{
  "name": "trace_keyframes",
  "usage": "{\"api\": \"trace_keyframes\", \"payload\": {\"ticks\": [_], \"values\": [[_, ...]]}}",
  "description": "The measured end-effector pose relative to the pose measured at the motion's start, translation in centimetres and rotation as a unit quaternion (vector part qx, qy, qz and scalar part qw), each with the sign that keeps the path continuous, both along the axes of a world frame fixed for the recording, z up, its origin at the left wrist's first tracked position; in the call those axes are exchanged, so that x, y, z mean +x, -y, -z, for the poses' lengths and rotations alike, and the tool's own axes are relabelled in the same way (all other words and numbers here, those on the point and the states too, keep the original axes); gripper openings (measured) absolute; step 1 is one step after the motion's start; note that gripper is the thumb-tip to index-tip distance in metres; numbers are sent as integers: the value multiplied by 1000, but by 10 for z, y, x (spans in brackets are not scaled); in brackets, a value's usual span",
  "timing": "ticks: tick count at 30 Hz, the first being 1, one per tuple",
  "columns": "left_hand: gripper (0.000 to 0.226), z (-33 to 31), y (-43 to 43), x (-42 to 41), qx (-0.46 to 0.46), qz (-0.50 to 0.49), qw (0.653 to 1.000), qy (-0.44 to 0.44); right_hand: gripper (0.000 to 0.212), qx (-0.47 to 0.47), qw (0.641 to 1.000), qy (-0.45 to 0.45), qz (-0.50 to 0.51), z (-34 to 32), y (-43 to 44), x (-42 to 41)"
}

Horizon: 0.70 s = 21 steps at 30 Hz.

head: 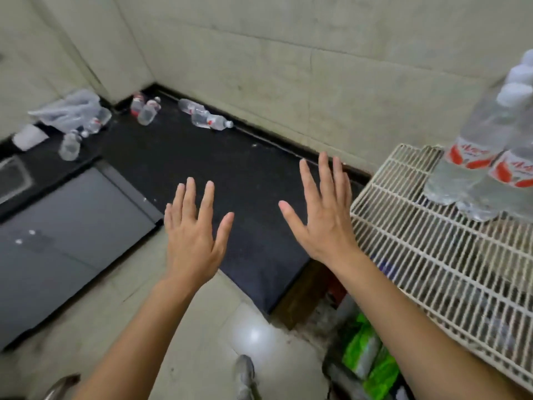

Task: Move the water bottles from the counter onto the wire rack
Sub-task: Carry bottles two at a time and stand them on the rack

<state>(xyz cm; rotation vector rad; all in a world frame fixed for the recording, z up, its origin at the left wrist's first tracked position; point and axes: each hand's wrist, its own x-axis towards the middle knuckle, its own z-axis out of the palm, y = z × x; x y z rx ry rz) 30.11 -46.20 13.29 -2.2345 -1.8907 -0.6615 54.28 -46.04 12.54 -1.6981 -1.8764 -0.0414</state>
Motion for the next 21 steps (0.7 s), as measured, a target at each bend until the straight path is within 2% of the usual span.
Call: {"api": "trace_keyframes", "payload": {"ticks": [8, 16, 21], "values": [[68, -12, 8, -190, 11, -117, 991, 59, 76, 23, 994, 18, -108, -16, -48, -168], [69, -17, -13, -377, -4, -165, 985, 50, 76, 11, 988, 20, -156, -3, -93, -365], [69, -7, -39, -442, -11, -176, 982, 63, 76, 3, 979, 42, -200, 11, -124, -442]]}}
